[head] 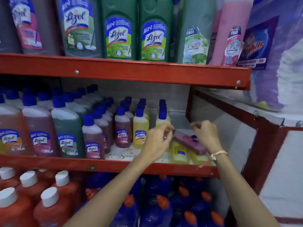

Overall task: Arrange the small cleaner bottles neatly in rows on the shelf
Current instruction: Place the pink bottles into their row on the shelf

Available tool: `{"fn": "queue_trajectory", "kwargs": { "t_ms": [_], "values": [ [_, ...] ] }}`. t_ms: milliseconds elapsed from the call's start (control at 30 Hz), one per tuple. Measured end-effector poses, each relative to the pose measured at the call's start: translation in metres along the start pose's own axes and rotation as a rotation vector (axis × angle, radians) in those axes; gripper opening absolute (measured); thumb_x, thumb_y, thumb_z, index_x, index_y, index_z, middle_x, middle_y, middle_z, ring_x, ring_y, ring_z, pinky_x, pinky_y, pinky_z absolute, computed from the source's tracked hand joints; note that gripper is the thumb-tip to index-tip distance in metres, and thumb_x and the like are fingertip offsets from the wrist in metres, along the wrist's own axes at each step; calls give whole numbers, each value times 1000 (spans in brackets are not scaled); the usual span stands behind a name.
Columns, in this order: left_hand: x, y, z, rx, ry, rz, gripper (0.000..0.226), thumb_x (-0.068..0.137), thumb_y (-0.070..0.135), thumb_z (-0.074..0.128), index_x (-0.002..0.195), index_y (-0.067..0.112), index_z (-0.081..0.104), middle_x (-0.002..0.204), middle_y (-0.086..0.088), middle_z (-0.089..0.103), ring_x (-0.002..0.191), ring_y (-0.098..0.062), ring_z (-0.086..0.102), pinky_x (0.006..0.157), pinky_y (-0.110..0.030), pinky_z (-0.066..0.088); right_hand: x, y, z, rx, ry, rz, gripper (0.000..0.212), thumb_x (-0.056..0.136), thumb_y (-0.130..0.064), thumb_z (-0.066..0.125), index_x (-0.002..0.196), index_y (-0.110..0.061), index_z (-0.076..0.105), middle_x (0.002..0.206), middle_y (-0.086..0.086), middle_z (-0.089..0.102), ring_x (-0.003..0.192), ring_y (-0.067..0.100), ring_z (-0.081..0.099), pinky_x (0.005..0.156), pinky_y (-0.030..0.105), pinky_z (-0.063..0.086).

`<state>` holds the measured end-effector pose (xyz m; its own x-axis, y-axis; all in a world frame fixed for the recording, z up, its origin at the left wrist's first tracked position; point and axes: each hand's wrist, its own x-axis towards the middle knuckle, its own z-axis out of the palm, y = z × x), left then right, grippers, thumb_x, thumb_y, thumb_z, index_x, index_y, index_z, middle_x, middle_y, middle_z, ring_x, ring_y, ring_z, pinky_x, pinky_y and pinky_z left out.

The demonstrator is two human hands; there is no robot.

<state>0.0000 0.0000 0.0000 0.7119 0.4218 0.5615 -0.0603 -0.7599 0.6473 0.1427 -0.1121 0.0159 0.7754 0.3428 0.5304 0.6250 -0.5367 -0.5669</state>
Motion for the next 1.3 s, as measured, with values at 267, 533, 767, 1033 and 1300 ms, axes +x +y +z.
{"fn": "queue_trajectory", "kwargs": {
  "t_ms": [267,533,767,1033,1300],
  "values": [
    [42,-35,81,-286,-183,-589,33,65,8,56,94,-2,68,99,-25,71,96,-37,67,88,-48,56,36,38,13,-57,-484,280,34,87,-31,66,67,-4,61,65,10,61,52,16,50,44,24,32],
    [50,-21,92,-622,-82,-728,14,79,-2,65,75,4,54,106,-27,68,90,-36,70,82,-49,58,27,46,7,343,-555,496,26,75,-21,80,78,0,65,70,12,62,57,17,56,44,23,46],
    [35,-15,72,-745,-126,-604,41,79,0,68,117,-9,57,110,-23,67,88,-29,66,57,-26,59,2,34,-11,593,-490,543,49,74,-12,80,113,13,62,84,16,71,68,19,68,48,21,58],
    [9,-26,12,-740,-96,-482,46,76,-2,68,120,-5,57,106,-13,64,75,-14,64,54,-20,58,-30,-12,-8,711,-440,447,51,69,-4,82,113,8,60,96,21,72,71,18,69,53,21,60],
    [-23,-78,-55,-659,84,-422,52,71,-9,69,122,-5,56,115,-18,66,84,-19,68,68,-18,58,-51,-67,58,723,-430,337,46,59,-9,89,95,-4,62,94,10,71,93,26,70,81,38,60]
  ]
}}
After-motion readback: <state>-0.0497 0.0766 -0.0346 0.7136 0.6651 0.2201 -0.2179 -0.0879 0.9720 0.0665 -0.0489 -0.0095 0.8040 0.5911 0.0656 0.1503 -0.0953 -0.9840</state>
